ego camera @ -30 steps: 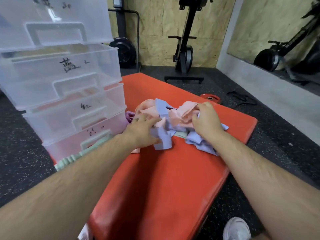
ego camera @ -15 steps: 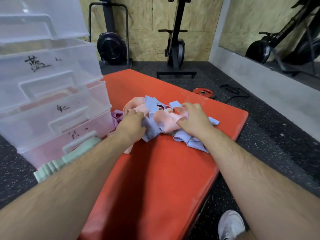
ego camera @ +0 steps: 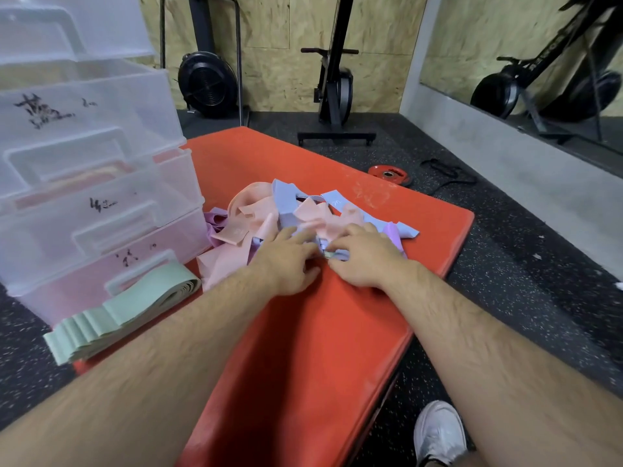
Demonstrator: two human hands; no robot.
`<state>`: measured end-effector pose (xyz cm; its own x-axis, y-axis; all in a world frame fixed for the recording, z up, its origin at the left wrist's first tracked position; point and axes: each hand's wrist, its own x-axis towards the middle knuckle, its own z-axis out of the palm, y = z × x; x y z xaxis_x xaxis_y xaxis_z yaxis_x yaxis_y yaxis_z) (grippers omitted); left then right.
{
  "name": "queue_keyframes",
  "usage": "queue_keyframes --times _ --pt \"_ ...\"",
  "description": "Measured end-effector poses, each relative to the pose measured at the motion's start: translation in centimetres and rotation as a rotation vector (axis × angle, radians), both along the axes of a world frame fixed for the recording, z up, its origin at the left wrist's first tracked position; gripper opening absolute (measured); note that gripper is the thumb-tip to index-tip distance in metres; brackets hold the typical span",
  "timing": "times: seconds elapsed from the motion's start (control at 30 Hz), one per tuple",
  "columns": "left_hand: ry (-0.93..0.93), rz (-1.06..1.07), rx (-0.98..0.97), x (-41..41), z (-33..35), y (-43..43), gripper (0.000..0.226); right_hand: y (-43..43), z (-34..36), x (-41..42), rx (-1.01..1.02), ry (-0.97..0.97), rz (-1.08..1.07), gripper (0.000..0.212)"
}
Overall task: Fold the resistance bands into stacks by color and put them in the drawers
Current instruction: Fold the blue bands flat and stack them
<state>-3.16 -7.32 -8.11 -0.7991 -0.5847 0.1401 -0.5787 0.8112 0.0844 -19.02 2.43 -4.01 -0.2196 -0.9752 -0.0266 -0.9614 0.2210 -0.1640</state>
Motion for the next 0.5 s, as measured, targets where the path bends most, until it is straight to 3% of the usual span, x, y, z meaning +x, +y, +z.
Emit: queue_keyframes --times 0.1,0.2,0.5 --pt "-0.022 0.121 -0.078 -0.6 -0.3 -0.7 0.045 -0.8 -1.1 0.0 -0.012 0.142 -0.046 0.036" --pt "-0.011 0.178 -0.115 -1.0 -0.8 -0.9 0.044 -2.0 -2.2 0.4 -0.053 0.157 -0.107 0.041" --pt "0.058 0.202 -0.162 0.0 -0.4 -1.6 0.043 -4.2 -3.2 2.1 -0.202 0.344 -0.087 0.031"
